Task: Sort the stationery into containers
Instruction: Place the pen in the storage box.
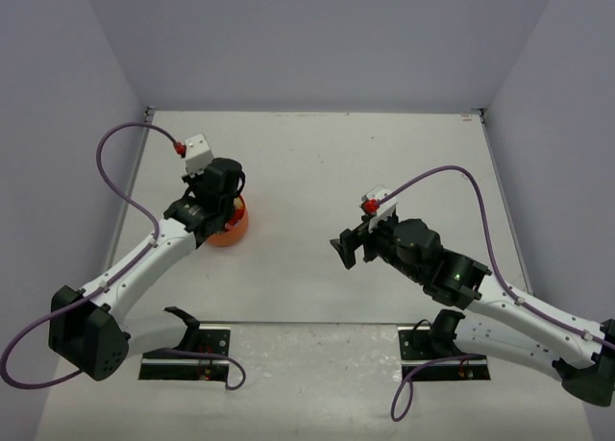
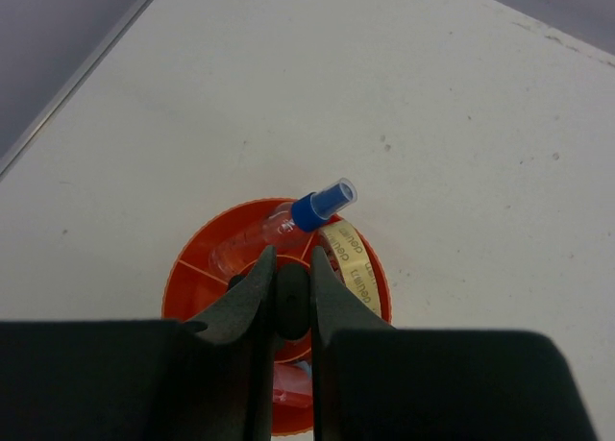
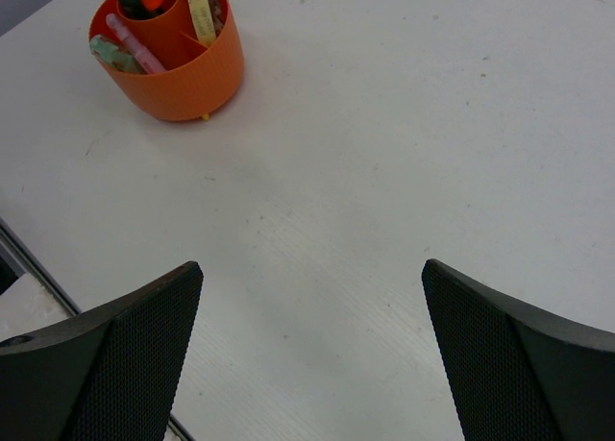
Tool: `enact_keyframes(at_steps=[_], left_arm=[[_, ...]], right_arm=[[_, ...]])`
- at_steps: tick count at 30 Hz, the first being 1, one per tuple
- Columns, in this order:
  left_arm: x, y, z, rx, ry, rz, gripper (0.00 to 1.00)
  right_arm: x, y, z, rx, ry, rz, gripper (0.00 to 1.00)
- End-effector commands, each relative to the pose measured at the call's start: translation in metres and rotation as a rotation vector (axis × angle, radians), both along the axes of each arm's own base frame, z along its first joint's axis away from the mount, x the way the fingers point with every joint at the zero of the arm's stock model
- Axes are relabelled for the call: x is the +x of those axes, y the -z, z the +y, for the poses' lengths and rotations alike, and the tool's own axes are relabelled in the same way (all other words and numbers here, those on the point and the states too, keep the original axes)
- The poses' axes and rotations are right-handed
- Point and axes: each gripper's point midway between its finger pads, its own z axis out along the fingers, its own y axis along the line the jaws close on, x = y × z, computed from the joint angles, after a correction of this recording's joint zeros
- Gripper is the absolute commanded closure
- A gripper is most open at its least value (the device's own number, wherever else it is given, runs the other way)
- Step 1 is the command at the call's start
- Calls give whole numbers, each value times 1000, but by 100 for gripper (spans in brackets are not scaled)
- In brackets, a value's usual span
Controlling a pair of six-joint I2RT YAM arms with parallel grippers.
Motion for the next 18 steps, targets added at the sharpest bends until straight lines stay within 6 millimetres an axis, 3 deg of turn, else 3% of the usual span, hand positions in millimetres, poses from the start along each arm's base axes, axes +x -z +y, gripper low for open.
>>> enact_keyframes(at_steps=[1,3,7,10,15,18], left_arm=[[5,1,5,-23,-51,-45,99],[2,5,7,-22,-64,-37,95],[-3,2,11,-31,-75,-46,60],[-5,-3,12,-37,-76,-55,58],[-15,-28,11,-90,-43,-88,56],[-29,-52,10,-135,4,-122,40]], right_arm=[[-1,-1,-2,0,1,-4,1],[-2,-2,-2,4,-3,-6,1],[-3,-1,-2,4,-7,-3,1],[-3,-1,-1,7,-8,-3,1],[3,-4,-8,21,52,-10,1],[13,-18,-30,51,188,-32,1]])
